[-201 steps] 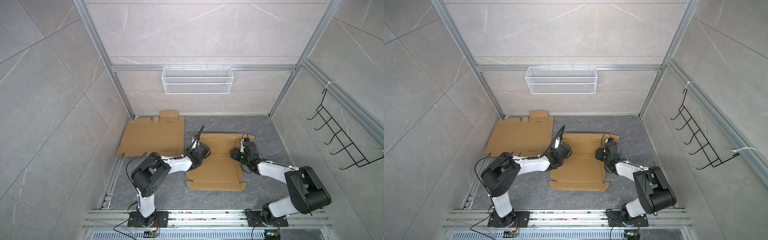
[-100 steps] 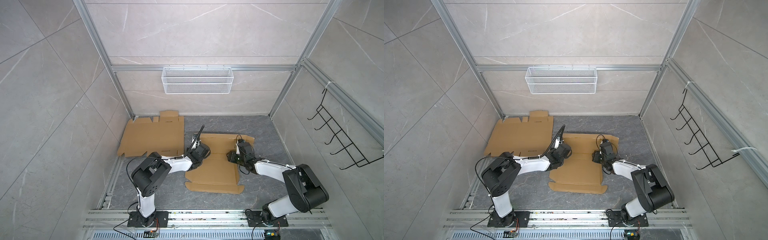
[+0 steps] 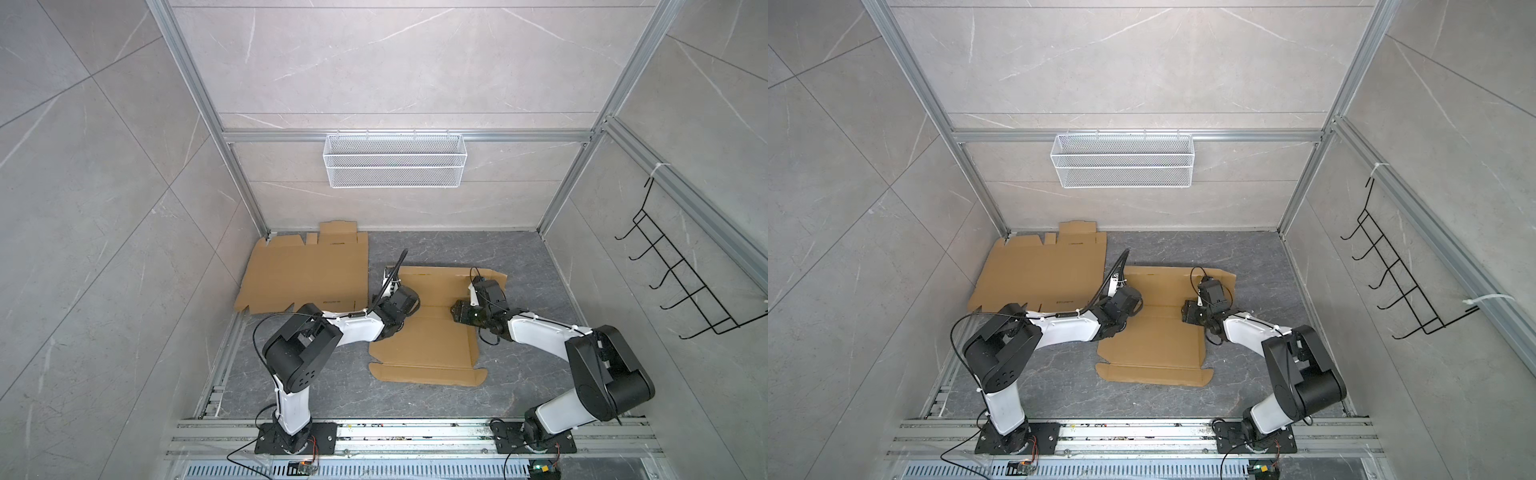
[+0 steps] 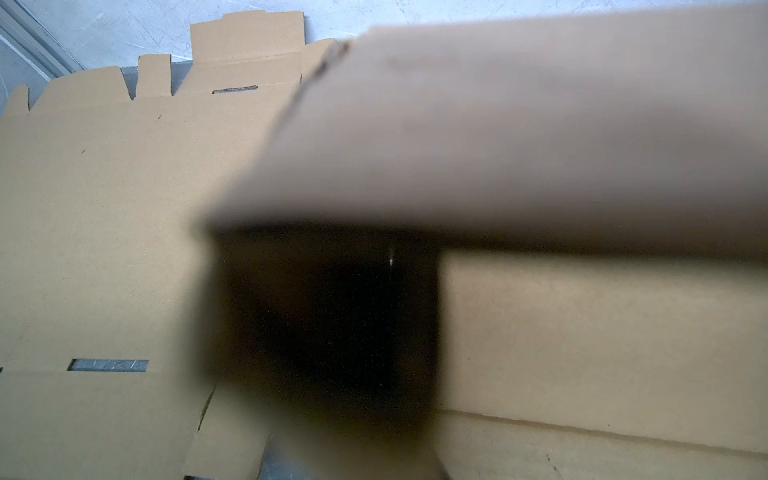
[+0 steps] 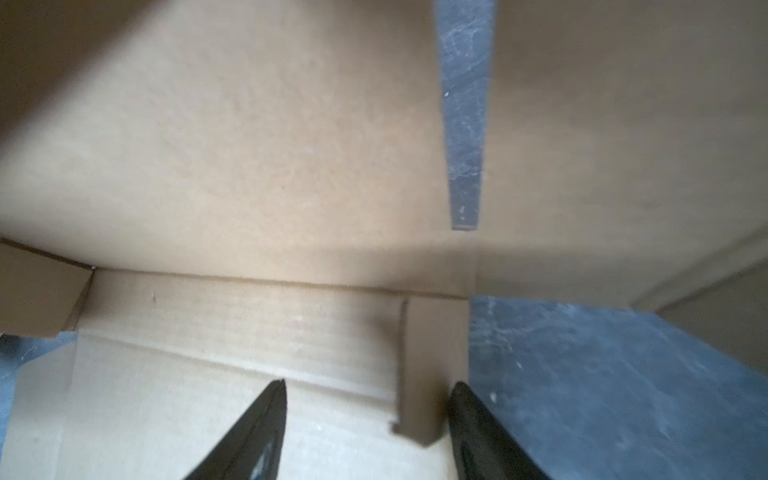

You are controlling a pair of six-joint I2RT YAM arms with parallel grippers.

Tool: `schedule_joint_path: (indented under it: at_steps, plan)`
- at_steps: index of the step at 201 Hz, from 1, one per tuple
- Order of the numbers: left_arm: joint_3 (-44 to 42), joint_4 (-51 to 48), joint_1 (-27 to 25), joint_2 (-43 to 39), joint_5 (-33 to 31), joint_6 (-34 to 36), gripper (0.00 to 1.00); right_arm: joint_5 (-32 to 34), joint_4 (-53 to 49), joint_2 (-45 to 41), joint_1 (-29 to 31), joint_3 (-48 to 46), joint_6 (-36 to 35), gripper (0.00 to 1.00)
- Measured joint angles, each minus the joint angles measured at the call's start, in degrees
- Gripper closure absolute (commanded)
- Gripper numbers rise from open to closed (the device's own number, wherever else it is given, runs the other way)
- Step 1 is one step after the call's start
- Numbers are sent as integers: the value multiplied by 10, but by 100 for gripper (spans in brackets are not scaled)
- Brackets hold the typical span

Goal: Fold the paper box

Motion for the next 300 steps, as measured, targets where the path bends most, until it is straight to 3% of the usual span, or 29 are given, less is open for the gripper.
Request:
schedule_joint_path:
  at_steps: [43, 93, 150, 224, 264, 300]
  plan:
    - [0, 0, 0, 0, -1, 0, 100, -2, -93, -98, -49, 14, -30, 33]
    - [0, 0, 0, 0, -1, 0, 100, -28, -153, -143, -44, -12, -4, 62]
    - [0, 0, 1, 0, 0, 0, 100, -47, -147, -87, -34, -65, 55, 74]
    - [-2, 4, 4, 0, -1, 0, 100, -31, -164, -23, -35, -16, 73, 71]
    - [-11, 20, 10, -2, 5, 11, 100, -73, -217, -147, -85, 19, 18, 63]
    - [-32, 55, 33, -10, 20, 36, 100, -47, -276, -186, -165, 172, -78, 39]
